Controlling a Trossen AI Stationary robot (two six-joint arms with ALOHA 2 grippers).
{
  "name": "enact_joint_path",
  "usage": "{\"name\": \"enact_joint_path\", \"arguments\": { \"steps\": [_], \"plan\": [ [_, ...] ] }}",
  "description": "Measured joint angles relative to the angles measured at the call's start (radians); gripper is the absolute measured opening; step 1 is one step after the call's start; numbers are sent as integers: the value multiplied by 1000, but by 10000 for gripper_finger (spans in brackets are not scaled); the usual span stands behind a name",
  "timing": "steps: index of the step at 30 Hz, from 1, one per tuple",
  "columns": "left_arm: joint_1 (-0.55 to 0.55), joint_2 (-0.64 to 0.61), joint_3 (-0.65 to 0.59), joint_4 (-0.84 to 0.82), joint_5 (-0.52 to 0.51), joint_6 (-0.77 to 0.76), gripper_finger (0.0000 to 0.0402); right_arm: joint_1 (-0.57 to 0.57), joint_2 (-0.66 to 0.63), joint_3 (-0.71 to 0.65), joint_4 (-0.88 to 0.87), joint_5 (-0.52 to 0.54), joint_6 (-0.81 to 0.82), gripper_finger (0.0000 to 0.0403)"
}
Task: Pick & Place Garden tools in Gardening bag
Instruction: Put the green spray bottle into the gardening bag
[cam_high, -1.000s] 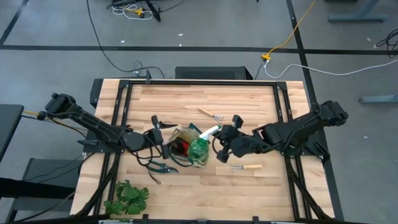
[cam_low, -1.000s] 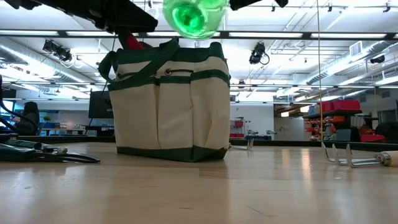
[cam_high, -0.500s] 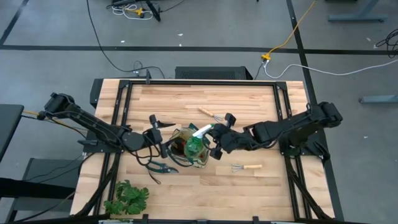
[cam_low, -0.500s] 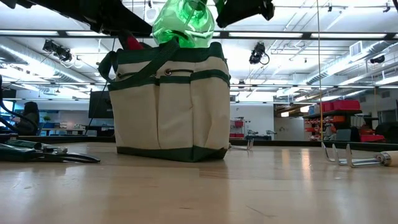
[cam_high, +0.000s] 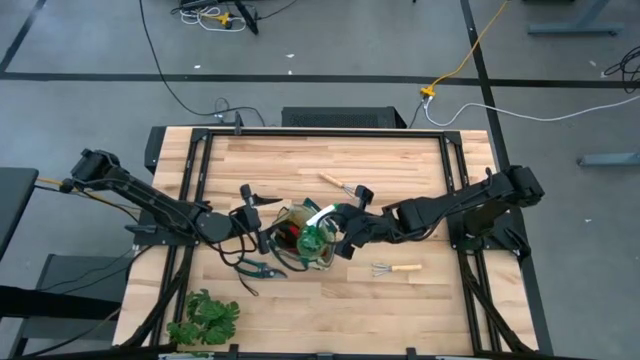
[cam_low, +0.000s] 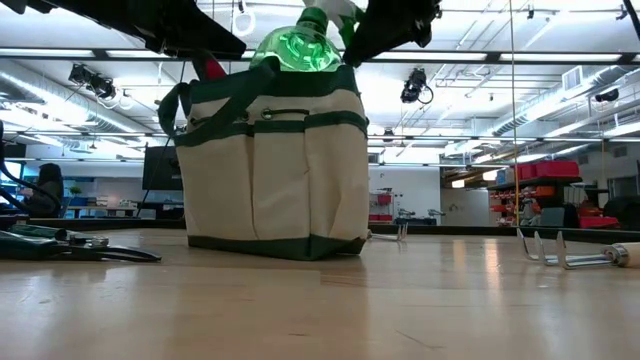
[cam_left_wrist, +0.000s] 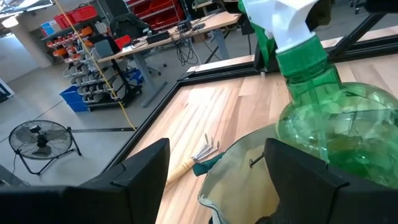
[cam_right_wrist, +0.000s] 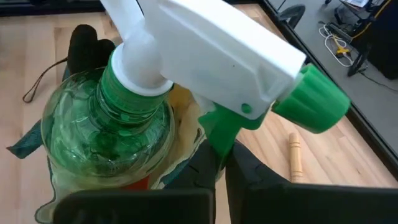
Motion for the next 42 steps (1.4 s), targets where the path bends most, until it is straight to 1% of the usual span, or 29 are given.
{"name": "enact_joint_path", "arguments": {
  "steps": [9, 21, 25, 29, 42],
  "plan": [
    [0, 0, 0, -2, 0, -1, 270, 0, -3, 0, -99, 31, 11, 4],
    [0, 0, 0, -2, 0, -1, 270, -2, -3, 0, -104, 25, -35, 4],
    [0, 0, 0, -2, 0, -1, 270, -2, -3, 0, -105, -3, -43, 4],
    [0, 0, 0, -2, 0, -1, 270, 7, 0, 0, -108, -9, -56, 4],
    [0, 0, 0, -5, 1, -1, 270, 15, 62, 0, -92, -27, -76, 4]
  ]
}}
